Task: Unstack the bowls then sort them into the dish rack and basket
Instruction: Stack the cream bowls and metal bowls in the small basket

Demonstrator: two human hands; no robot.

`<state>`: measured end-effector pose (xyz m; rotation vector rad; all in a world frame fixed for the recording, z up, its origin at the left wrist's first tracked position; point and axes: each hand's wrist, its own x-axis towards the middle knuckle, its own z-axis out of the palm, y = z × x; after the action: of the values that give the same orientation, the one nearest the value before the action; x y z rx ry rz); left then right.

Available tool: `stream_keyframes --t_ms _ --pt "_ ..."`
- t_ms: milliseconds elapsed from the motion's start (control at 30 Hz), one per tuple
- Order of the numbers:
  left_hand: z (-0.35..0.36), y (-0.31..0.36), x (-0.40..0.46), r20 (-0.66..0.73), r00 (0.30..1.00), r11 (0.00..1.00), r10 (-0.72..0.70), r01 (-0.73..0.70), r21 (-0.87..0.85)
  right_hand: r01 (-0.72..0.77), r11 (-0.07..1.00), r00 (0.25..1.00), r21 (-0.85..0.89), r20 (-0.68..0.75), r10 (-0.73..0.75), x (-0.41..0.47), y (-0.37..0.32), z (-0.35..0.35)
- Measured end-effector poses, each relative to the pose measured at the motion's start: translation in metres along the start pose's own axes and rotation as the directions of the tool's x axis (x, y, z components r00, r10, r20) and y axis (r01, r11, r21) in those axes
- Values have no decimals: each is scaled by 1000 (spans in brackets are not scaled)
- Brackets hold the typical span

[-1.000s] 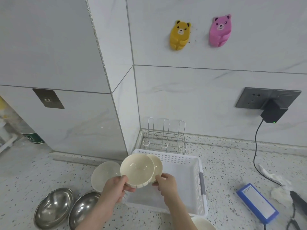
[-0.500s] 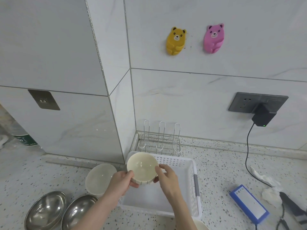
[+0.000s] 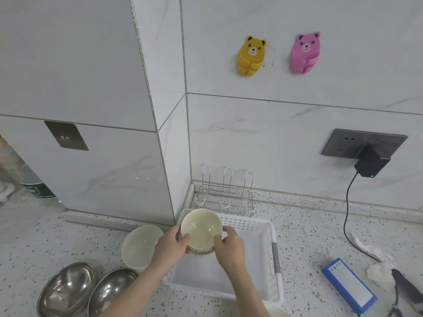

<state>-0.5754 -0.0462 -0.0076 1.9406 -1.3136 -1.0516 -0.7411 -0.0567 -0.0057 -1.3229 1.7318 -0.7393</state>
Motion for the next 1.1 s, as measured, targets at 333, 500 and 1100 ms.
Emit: stream_keyframes --t_ms 333,500,1100 --pt "4 -1 9 -6 1000 997 18 -18 73 -17 997 1000 -70 -20 16 0 4 5" --pt "5 2 11 -1 1000 994 16 -15 109 -23 998 1000 -63 -7 23 1 4 5" --pt "-31 -22 -29 -104 994 989 -42 26 -148 -81 992 995 96 -45 86 -59 7 -13"
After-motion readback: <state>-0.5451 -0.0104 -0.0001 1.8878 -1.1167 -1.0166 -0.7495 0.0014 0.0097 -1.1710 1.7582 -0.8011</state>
